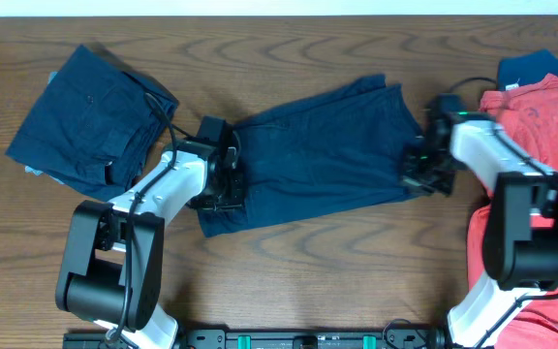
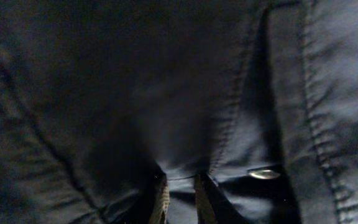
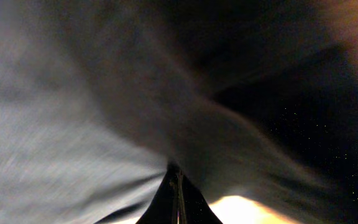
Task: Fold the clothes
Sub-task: 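Pull the shorts apart with both grippers to straighten them on the table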
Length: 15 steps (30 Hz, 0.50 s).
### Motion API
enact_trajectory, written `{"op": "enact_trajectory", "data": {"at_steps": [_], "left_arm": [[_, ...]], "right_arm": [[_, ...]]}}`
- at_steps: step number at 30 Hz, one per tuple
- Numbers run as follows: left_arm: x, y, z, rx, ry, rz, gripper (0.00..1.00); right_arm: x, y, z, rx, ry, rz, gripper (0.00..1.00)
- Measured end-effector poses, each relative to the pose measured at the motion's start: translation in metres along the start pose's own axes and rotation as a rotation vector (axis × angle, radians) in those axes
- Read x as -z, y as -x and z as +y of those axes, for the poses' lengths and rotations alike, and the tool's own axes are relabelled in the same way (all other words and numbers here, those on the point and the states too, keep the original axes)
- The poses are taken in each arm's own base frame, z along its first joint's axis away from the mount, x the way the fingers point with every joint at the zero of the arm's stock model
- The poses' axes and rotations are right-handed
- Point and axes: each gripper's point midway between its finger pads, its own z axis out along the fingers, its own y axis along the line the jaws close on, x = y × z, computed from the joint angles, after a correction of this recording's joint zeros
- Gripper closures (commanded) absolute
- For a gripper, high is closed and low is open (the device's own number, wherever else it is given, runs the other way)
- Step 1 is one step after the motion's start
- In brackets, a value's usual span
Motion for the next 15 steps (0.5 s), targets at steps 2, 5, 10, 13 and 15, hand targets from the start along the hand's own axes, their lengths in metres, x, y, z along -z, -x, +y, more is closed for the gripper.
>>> {"op": "enact_trajectory", "data": {"at_steps": [2, 5, 10, 13, 15], "left_arm": [[0.004, -0.006, 0.006, 0.012, 0.025, 0.032, 0.79], [0.015, -0.011, 0.009, 0.021, 0.036, 0.062, 0.78], [0.072, 0.036, -0.020, -0.023, -0.076, -0.183, 0.77], [0.115, 0.067, -0.045, -0.072, -0.175, -0.379, 0.77], [0.131, 0.082, -0.057, -0.093, -0.220, -0.461, 0.77]], "right_arm": [[0.003, 0.009, -0.005, -0.013, 0.054, -0.011, 0.98], [0.010, 0.017, 0.007, 0.038, 0.152, -0.039, 0.99], [0.066, 0.033, 0.073, 0.243, 0.426, -0.234, 0.99], [0.106, 0.040, 0.119, 0.389, 0.540, -0.393, 0.98], [0.118, 0.038, 0.146, 0.474, 0.583, -0.456, 0.99]]}}
